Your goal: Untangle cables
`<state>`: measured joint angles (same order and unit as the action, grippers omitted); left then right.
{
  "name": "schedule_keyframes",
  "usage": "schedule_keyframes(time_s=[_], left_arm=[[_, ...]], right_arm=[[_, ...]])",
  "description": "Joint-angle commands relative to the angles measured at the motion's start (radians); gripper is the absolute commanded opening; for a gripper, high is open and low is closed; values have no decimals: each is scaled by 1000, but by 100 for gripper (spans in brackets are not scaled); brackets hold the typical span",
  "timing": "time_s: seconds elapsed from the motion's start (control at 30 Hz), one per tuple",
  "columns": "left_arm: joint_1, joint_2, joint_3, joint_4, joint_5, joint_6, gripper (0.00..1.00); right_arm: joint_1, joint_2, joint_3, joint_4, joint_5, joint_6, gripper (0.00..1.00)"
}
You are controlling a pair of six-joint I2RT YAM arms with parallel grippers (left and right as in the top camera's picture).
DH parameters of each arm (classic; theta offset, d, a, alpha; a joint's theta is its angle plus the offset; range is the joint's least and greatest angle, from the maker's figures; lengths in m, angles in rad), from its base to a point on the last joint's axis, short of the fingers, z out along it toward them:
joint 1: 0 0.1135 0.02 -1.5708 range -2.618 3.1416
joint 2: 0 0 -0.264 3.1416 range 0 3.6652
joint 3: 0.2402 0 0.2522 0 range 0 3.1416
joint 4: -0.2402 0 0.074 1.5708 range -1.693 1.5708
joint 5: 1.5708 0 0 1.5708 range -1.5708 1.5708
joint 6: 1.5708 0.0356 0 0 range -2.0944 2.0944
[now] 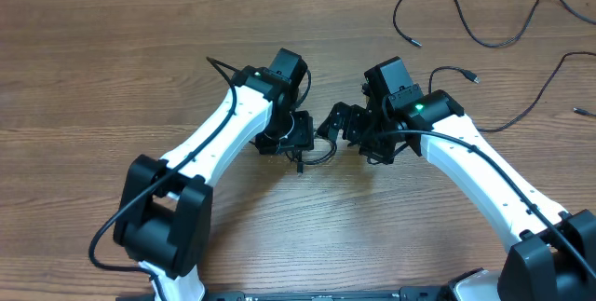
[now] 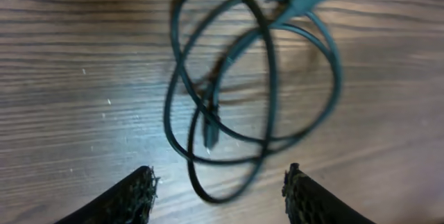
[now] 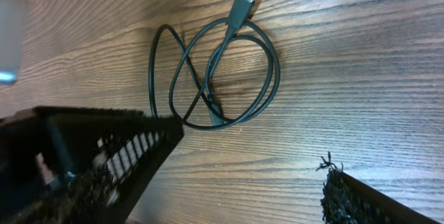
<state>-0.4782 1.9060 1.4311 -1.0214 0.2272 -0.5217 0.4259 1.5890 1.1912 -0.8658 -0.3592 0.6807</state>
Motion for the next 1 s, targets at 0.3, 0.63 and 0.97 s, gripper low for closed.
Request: schedule_keyframes(time_s=[0.3, 0.63, 0.97], left_arm=[[4, 57, -2, -3, -18, -3, 18], [76, 54, 69, -51, 349, 149, 4], [148, 27, 196, -232, 530, 337, 4]], right_arm=[[-2, -1, 6, -13, 44, -4, 99], [-2, -1, 6, -27, 45, -5, 100], [-3, -1, 6, -29, 52, -3, 80]])
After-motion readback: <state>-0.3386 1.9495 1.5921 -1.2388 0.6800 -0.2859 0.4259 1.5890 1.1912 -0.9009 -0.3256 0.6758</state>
